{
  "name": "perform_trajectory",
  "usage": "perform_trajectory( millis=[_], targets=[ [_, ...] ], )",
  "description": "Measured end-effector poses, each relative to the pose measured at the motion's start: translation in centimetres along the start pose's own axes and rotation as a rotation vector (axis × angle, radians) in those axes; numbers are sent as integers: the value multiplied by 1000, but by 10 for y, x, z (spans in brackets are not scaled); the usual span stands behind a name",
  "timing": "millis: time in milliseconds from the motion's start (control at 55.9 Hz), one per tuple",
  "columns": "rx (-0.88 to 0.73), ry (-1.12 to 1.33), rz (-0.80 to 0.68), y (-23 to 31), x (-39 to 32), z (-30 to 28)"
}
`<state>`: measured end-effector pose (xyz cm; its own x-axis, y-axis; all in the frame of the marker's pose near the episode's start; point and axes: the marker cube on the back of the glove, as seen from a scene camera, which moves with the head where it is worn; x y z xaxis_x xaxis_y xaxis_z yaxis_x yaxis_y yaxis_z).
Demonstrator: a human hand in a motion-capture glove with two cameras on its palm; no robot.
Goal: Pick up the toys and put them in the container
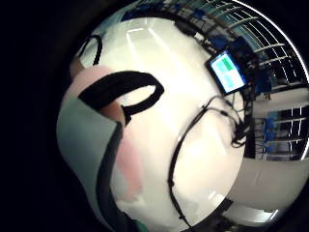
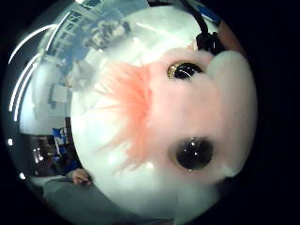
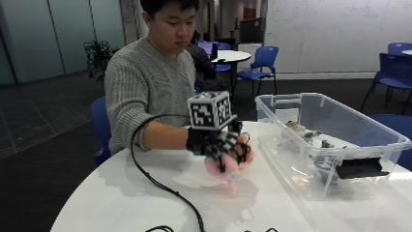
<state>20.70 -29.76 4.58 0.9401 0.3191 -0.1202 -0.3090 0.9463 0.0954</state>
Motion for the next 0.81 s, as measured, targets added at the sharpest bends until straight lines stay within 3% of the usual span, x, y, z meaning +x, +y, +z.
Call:
perform_trajectory(
  millis=[197,304,501,680,805],
  targets=[
    [195,-15,-16,-44,-3,-119],
    [232,14,-31,-58,-5,-152],
    [250,-12,-65,-78,-28,-164],
    [212,-182,-155,-121,-104,-159],
    [191,-115,-150,-158,-152,-142]
  ],
)
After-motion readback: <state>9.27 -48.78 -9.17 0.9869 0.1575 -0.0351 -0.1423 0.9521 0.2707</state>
